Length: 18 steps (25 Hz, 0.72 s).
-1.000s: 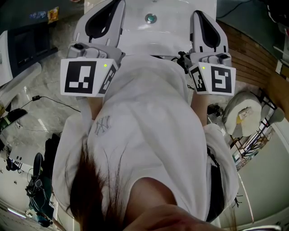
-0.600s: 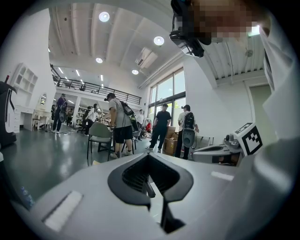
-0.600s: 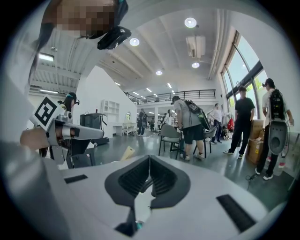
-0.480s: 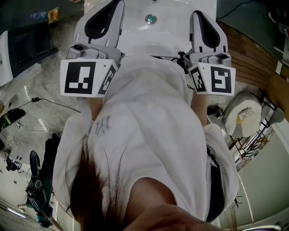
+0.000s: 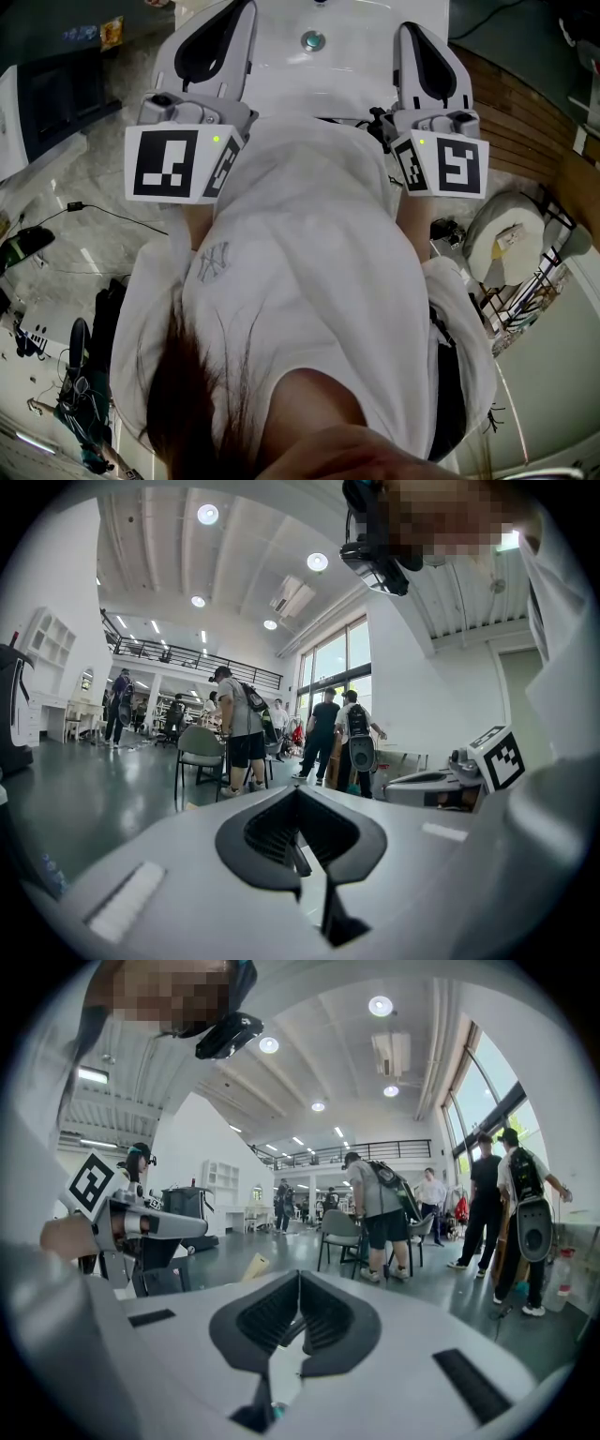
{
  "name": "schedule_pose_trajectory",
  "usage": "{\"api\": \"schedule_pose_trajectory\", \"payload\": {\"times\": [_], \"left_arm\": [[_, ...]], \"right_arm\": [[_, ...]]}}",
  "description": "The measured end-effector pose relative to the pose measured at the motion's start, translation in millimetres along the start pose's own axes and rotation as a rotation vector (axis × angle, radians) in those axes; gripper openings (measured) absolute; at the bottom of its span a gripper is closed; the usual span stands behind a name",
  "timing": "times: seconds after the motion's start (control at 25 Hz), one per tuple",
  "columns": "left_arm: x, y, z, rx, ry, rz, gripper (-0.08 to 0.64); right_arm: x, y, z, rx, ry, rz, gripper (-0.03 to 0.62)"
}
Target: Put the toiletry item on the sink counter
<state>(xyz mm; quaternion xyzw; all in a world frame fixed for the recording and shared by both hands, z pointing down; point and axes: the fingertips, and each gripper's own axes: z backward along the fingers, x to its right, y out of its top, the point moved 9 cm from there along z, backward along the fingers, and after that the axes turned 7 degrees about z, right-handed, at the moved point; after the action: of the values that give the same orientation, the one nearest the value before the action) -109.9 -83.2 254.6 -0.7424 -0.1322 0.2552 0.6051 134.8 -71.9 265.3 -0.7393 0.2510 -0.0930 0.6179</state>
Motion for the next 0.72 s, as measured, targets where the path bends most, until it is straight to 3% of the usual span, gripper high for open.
{"api": "schedule_pose_trajectory", "payload": {"times": [0.72], "left_arm": [[2.4,2.5,1.9,0.005,-0.005,-0.002,0.009]], "right_arm": [[-0.5,1.3,3.8,0.001,-0.006,0.009,0.009]]}}
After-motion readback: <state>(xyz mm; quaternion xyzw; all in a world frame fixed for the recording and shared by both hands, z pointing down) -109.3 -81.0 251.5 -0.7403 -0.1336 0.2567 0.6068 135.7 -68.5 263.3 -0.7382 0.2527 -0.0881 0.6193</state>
